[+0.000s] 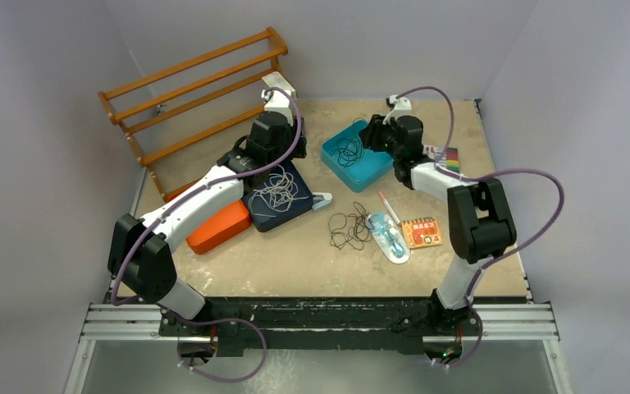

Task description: Untangle the cables

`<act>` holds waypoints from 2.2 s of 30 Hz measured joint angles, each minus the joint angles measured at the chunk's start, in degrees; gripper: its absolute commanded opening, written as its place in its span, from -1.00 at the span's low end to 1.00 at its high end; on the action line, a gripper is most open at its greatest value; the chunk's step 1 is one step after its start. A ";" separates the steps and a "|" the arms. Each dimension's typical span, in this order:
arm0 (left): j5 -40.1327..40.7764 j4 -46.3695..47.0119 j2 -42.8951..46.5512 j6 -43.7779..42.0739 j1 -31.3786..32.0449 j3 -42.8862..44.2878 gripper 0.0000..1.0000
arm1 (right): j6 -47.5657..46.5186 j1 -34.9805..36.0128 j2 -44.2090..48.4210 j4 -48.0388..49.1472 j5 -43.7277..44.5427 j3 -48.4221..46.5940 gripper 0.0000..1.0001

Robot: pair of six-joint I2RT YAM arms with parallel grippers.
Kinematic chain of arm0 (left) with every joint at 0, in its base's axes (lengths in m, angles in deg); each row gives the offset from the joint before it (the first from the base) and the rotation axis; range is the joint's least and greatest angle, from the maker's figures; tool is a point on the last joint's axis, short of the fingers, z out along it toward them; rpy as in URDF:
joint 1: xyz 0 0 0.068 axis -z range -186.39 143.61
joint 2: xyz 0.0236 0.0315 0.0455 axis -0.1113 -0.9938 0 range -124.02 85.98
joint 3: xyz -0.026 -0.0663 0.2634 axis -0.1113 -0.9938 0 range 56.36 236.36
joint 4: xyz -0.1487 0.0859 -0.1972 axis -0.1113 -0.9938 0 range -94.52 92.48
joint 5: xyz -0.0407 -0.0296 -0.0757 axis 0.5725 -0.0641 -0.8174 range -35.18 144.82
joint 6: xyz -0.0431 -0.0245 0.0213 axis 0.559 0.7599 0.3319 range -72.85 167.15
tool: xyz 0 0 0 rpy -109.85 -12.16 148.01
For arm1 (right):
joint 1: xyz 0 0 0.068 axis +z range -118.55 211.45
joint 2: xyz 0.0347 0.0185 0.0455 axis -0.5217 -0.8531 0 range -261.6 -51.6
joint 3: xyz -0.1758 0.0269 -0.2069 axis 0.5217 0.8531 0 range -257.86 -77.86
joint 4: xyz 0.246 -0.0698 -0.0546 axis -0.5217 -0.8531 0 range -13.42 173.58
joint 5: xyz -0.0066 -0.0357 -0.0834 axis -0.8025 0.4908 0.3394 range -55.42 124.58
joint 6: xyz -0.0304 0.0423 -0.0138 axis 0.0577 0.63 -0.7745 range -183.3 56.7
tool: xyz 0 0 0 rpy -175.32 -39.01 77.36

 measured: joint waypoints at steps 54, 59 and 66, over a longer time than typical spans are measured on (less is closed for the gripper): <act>0.55 -1.86 0.94 -1.03 0.50 0.00 0.11 | 6.36 -2.75 -18.32 -26.23 11.72 -25.99 -0.09; 0.52 -1.86 0.94 -1.03 0.50 0.00 0.11 | 6.34 -2.75 -18.38 -26.56 11.72 -25.99 -0.21; 0.52 -1.86 0.94 -1.03 0.50 0.00 0.11 | 5.81 -2.75 -20.06 -26.10 12.70 -26.88 -0.63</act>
